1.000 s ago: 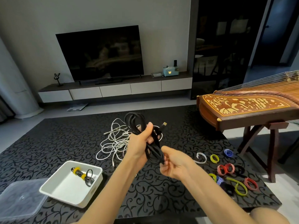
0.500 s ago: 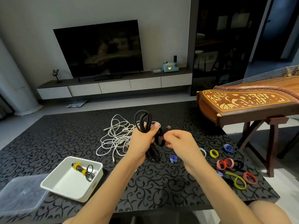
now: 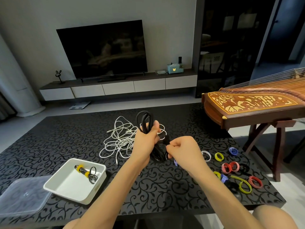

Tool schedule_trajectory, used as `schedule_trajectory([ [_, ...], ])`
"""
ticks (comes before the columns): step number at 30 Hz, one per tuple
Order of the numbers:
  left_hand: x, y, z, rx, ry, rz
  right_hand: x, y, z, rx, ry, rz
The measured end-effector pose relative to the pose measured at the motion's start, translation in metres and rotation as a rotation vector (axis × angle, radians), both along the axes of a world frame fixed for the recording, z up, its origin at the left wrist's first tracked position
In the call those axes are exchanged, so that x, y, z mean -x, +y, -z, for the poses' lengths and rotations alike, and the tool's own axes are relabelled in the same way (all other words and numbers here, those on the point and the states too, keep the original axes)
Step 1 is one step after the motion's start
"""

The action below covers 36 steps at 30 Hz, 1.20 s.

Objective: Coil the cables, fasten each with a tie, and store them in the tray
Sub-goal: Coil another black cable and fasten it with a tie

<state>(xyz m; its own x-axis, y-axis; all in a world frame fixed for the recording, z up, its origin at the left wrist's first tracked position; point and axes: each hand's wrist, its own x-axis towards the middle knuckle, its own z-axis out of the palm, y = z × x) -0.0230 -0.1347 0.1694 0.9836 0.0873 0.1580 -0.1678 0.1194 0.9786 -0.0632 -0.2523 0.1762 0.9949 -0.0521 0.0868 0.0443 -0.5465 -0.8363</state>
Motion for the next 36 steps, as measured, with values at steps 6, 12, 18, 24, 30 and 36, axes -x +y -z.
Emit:
schedule_trajectory([
  [6,0.0,-0.004,-0.005,0.15,-0.152,-0.104,0.005,-0.007,-0.011,-1.019,0.61,-0.07],
  [12,0.01,-0.011,-0.009,0.258,-0.229,-0.107,0.021,0.02,-0.006,-1.561,0.752,-0.284],
  [18,0.006,-0.009,-0.021,0.709,-0.092,0.05,0.024,0.026,0.017,-0.972,0.208,-0.216],
  [24,0.006,-0.009,-0.028,0.935,0.041,0.09,0.019,0.026,0.022,-0.632,-0.147,-0.157],
  [30,0.011,-0.009,-0.035,0.912,0.133,0.062,0.018,0.025,0.024,-0.696,-0.186,-0.089],
  [36,0.02,-0.013,-0.043,0.797,0.203,0.031,0.023,0.021,0.02,-0.517,-0.476,-0.19],
])
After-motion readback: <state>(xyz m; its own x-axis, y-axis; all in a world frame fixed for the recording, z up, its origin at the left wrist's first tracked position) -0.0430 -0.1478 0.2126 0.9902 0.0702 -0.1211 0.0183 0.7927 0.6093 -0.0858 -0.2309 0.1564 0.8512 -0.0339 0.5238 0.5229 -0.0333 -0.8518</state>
